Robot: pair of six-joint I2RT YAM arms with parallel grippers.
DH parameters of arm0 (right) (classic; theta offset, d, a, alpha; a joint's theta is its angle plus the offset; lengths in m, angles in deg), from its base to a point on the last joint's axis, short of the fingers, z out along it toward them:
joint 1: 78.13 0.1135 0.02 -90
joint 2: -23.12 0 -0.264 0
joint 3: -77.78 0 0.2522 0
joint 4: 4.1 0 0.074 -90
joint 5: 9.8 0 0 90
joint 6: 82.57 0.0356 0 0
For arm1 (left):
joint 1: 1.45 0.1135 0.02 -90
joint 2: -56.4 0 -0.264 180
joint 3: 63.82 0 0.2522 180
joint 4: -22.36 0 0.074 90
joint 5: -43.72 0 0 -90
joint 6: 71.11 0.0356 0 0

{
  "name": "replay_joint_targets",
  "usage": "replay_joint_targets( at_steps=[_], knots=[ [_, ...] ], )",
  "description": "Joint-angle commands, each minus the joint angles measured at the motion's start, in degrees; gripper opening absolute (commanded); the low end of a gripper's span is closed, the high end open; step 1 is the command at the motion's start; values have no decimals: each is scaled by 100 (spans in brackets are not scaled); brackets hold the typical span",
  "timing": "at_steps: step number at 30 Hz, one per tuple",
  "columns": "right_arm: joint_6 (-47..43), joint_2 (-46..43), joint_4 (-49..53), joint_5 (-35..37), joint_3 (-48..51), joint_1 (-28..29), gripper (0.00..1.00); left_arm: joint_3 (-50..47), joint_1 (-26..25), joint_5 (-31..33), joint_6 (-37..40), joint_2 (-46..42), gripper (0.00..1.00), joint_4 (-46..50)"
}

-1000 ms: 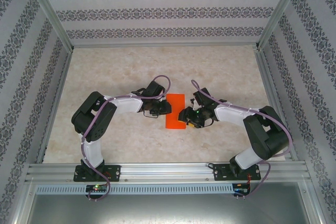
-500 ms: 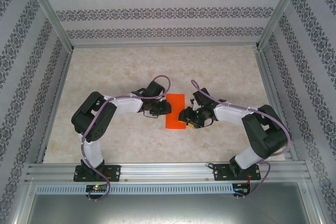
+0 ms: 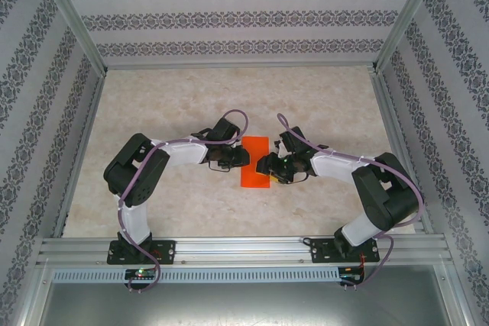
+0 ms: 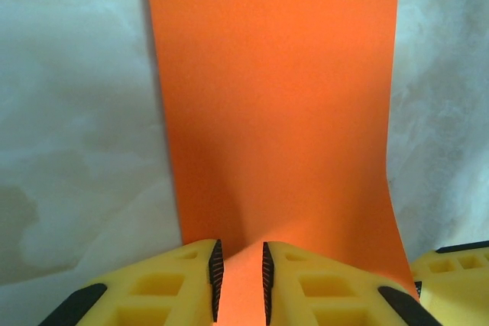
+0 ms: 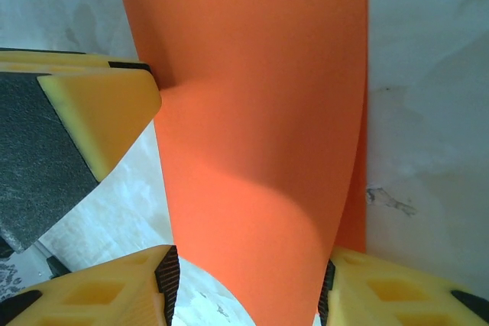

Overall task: Fold a paper plane with a square sheet of paper (fold left side to right side)
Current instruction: Fold the triangle a second time at the center of the table.

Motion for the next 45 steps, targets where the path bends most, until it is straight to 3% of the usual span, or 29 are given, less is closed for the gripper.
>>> replay_joint_targets(
  at_steps=[1,6,11,15,21,28,37,45],
  knots=[
    [21,0,44,-57,-86,54,52,-127,-66,129,166,-189,28,125],
    [75,134,-41,-79,19,36,52,-85,-32,177,265,-526,41,89],
    [388,184,-742,-329,147,14,52,-194,56,292,419,-1117,57,-35],
    [451,225,-882,-364,83,-2,52,-518,101,646,644,-1729,61,-44],
    [468,325,-904,-479,-165,-189,51,-1754,30,920,1096,-3063,67,-782],
    [385,638,-723,-698,-714,-334,51,-2448,-862,1530,1649,-3940,70,-787],
    [201,890,-342,-777,-1433,-434,51,-1865,-2256,2644,1991,-3215,73,-461],
    [159,936,-243,-775,-1575,-452,51,-704,-2810,3765,1924,-1953,78,409]
  ],
)
